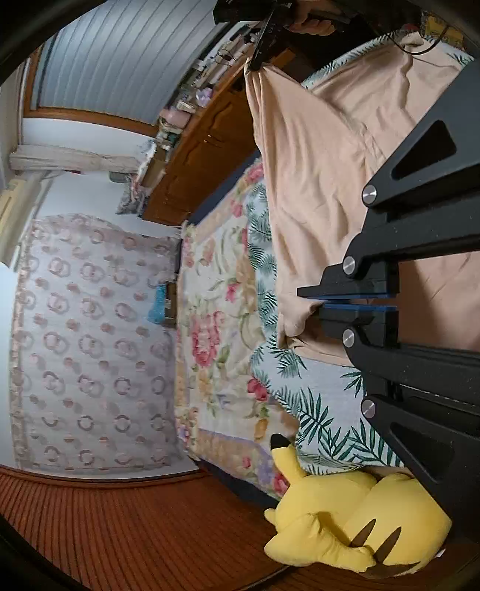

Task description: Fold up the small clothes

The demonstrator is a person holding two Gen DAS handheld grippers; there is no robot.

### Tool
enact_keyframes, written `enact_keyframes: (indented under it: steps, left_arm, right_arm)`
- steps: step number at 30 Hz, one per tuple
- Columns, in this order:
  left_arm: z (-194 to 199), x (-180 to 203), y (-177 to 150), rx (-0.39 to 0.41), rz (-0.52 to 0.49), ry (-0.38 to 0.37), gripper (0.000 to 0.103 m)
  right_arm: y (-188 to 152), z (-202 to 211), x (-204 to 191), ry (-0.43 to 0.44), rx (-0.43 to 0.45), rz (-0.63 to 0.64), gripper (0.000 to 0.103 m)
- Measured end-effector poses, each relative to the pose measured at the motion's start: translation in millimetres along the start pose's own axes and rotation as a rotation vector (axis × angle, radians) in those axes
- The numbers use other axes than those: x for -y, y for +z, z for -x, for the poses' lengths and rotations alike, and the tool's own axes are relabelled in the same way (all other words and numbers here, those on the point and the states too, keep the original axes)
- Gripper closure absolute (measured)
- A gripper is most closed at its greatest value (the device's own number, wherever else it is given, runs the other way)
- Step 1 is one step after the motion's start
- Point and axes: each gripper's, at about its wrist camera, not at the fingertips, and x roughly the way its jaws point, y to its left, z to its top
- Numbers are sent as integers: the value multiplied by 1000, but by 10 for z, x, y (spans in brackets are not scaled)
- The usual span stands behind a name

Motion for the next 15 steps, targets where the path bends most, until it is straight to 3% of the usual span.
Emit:
enact_keyframes:
  steps: [15]
  left_arm:
    - [742, -17, -548, 57, 47, -4, 101]
  right_arm:
    - [-502, 799, -160, -28, 58, 48, 100]
